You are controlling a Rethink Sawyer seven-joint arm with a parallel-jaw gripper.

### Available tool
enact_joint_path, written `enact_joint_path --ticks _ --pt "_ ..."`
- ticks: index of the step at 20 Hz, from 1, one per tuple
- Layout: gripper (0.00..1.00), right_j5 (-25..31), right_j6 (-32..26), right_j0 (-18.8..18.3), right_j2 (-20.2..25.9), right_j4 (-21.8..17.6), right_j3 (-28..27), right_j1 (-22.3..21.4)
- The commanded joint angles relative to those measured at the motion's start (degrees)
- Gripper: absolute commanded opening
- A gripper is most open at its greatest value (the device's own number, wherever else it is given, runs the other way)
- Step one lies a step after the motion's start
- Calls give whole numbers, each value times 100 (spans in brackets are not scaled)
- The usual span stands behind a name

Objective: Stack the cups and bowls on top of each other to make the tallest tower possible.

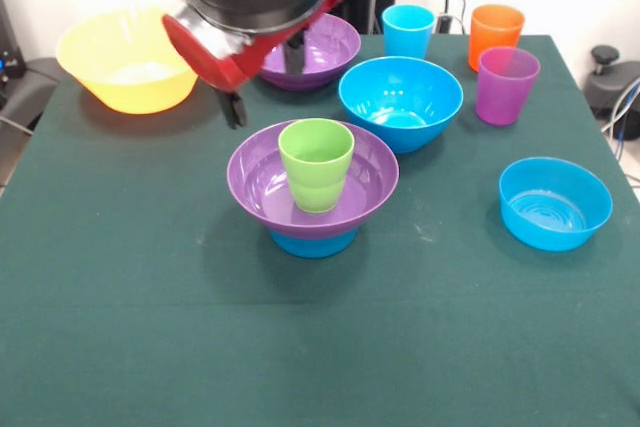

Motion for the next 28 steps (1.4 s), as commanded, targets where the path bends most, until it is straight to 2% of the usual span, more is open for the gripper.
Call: enact_joint_path --ticks 1,8,18,22,28 --pt "100 773 -2642 -64 306 -1174 -171 -141" --pt "100 1009 -2990 -147 471 -1515 -178 -203" --pt "100 1075 -2943 -195 707 -1702 -204 -187" --pt "100 916 -2297 -277 840 -1227 -143 -87" --pt "100 714 -1724 -332 783 -775 28 -36"
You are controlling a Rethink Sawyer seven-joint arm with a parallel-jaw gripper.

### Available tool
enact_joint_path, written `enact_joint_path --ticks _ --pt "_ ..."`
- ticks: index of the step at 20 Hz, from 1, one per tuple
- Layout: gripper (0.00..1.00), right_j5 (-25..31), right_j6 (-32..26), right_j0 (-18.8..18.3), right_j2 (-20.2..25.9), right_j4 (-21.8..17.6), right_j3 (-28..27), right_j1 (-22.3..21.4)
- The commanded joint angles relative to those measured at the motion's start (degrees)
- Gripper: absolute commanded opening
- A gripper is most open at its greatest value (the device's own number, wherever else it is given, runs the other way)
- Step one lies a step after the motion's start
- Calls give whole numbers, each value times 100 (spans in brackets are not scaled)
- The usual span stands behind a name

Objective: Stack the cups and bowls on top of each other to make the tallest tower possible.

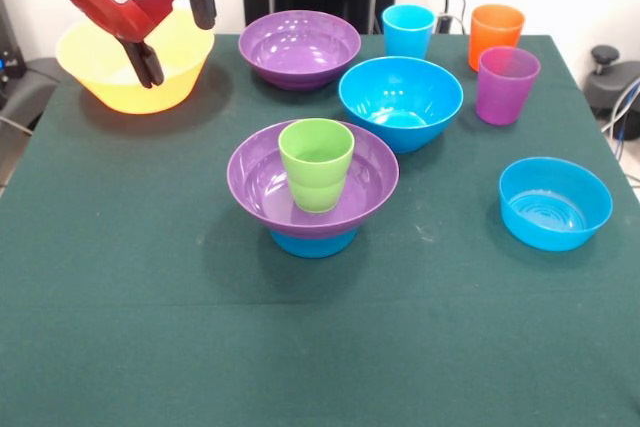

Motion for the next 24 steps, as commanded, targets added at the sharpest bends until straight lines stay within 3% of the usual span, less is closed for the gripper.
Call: enact_joint_path --ticks 1,6,10,16,20,24 --pt "100 86 -131 -73 221 257 327 153" --pt "100 -463 661 -119 -265 1026 910 17" --pt "100 -821 961 -168 -667 1462 1426 -147" --pt "100 -2118 1575 -514 -1195 2343 2898 -568" --pt "100 -2682 1765 -621 -1402 2643 3526 -758" --pt "100 -2865 1789 -655 -1575 2890 3878 -924"
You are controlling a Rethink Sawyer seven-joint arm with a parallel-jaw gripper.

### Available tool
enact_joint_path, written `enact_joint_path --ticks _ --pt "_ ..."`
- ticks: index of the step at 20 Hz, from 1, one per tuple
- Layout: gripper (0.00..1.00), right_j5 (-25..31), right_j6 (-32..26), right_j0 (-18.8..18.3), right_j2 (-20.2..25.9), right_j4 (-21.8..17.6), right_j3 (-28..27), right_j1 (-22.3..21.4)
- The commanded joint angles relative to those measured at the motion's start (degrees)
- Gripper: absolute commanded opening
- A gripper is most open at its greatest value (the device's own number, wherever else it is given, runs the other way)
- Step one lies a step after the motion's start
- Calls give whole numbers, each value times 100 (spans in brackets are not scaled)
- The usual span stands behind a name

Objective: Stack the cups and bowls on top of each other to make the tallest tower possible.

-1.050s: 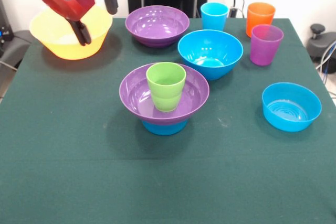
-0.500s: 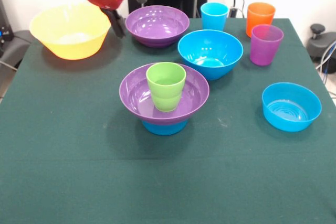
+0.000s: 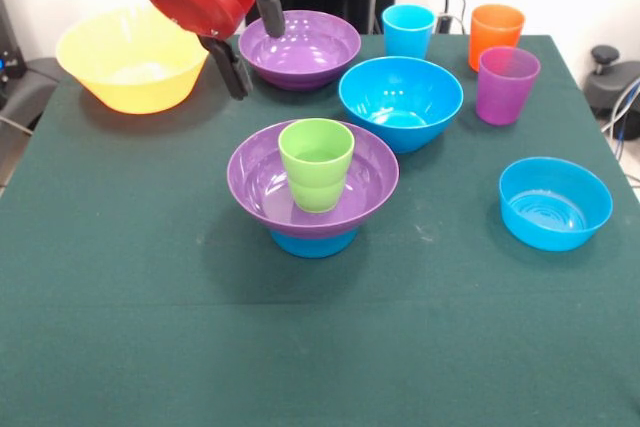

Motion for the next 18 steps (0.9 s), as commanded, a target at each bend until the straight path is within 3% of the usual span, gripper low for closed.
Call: enact_joint_path --ticks 1,18 --pt "100 -761 1488 -81 -740 324 1556 -370" --pt "100 -3148 3071 -258 -1607 909 3294 -1117"
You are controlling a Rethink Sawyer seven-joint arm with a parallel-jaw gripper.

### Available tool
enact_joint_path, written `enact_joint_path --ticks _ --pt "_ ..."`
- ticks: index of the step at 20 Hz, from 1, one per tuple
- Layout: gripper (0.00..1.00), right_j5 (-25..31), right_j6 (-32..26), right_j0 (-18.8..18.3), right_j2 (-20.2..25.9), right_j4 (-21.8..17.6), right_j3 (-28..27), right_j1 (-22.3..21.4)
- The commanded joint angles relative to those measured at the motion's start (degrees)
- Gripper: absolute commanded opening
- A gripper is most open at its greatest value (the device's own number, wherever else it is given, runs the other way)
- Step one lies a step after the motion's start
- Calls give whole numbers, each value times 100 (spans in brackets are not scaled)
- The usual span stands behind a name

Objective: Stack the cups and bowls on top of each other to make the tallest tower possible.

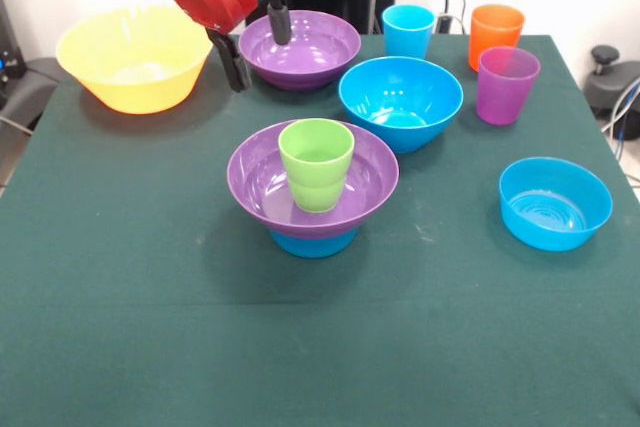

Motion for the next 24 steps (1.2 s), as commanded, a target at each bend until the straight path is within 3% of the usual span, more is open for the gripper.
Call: enact_joint_path --ticks 1,8,18,24 --pt "100 -1484 1863 -147 -628 185 1422 -309" --pt "100 -2334 2500 -192 -860 434 2029 -339" --pt "100 -2893 2900 -110 -1127 520 2630 -480" --pt "100 -3379 3144 -218 -1218 619 3270 -806"
